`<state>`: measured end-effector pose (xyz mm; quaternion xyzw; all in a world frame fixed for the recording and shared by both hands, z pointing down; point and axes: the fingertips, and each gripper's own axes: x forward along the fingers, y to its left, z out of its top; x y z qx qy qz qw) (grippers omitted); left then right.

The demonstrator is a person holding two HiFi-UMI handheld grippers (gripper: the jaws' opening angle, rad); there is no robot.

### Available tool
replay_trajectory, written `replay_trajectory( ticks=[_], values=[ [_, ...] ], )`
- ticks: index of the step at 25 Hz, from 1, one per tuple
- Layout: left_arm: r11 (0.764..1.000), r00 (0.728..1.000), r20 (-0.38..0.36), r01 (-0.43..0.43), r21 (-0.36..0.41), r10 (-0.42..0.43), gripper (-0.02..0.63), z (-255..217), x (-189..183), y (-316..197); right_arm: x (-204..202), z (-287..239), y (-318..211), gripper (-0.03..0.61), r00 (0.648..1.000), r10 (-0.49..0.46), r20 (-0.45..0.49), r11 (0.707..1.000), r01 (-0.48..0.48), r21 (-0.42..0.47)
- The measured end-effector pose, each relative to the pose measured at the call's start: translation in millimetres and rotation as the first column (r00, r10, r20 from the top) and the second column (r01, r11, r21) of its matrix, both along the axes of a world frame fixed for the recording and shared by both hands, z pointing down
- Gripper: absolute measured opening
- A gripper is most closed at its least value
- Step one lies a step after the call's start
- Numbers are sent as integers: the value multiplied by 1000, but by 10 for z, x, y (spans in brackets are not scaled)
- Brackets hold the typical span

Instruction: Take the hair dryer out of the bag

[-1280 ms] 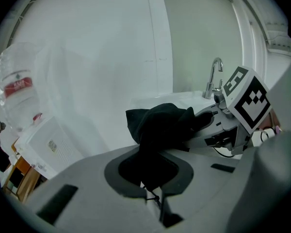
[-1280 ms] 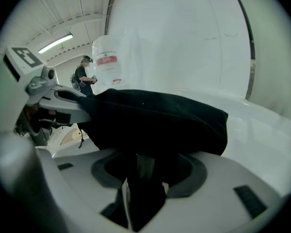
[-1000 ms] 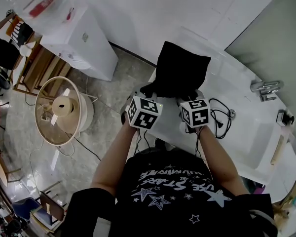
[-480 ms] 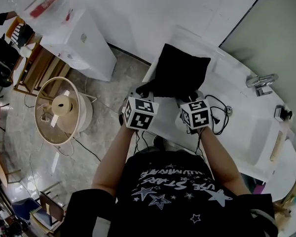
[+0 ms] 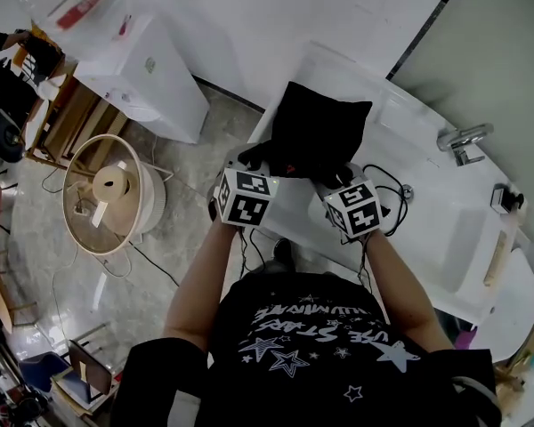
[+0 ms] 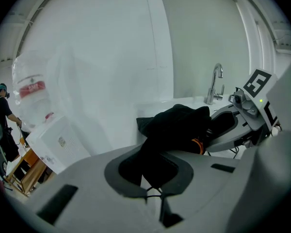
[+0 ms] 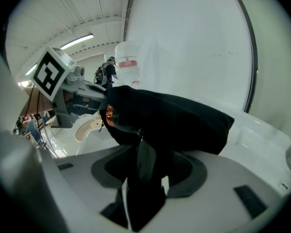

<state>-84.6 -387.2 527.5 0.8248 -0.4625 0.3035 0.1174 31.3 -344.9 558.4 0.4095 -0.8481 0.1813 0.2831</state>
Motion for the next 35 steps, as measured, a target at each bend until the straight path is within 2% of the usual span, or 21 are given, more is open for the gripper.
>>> replay_trajectory(
  ticks=[5, 9, 13, 18, 25, 31, 35],
  values=[
    [1000, 1000, -6, 14, 2, -14, 15, -49, -9, 4, 5, -57, 156, 196, 997, -75, -9, 997, 75, 21],
    [1000, 1000, -8, 2, -2, -2, 15, -42, 46, 11, 2, -104, 298, 196, 994, -113, 10, 993, 113, 22],
    [999, 999, 20, -39, 1, 39, 15, 3, 138, -7, 0, -96, 456, 196, 989, -146, 24, 989, 146, 0],
    [999, 999, 6, -36, -8, 36, 15, -7, 173, 6, 16, -99, 610, 196, 983, -183, 18, 983, 183, 11],
    [999, 999, 9, -39, -8, 39, 15, -60, 194, 40, -31, -164, 931, 196, 962, -272, 13, 962, 271, 26],
    [999, 998, 23, -54, -8, 54, 15, -62, 259, 70, -16, -187, 1146, 196, 955, -295, 17, 955, 295, 23],
    [999, 998, 50, -45, -15, 45, 15, 1, 252, 87, -26, -254, 1287, 196, 946, -321, 52, 947, 320, 26]
  ],
)
